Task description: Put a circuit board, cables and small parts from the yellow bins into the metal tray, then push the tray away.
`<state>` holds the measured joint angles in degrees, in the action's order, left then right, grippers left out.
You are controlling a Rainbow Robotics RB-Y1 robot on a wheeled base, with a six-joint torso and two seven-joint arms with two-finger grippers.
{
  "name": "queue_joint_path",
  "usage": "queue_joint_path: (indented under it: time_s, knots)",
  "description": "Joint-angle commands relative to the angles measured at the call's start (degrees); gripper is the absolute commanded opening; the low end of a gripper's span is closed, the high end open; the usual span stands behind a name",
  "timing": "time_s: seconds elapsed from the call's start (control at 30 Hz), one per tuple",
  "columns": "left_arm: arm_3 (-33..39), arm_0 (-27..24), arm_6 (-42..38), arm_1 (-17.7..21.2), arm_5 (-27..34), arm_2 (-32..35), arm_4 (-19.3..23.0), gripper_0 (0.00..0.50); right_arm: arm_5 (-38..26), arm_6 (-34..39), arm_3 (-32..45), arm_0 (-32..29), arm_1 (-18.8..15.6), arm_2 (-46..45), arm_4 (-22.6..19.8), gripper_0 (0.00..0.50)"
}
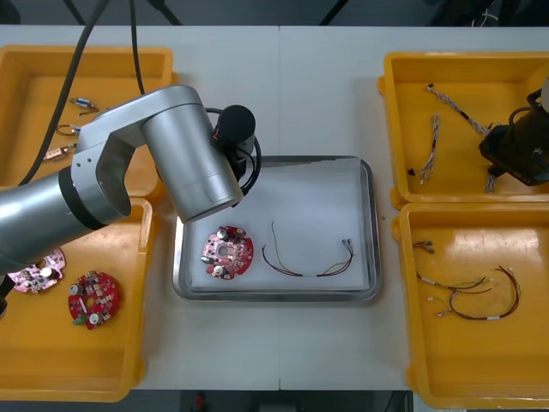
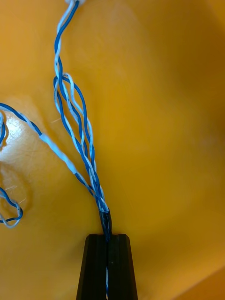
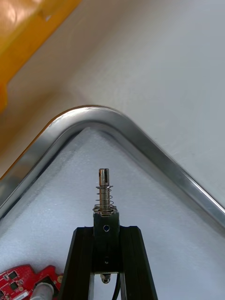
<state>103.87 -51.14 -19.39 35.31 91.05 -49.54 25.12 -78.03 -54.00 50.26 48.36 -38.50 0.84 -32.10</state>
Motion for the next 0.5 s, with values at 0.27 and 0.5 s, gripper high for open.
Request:
queue_joint_path:
  time_s: [0.27,0.5]
  knots:
    - [-1.83,3.15,-2.06,-2.88,-2.63,-3.55,-3.76,0.004,-12.24,-12.7,11.88,0.06,-1.41,-2.86,1.96,0.0]
    - [-1.75,3.33,-1.97,-3.15,-3.25,-4.16,-3.85,0.006,-19.97,-20.97,19.35,0.06,-2.9,-3.3,2.57,0.0]
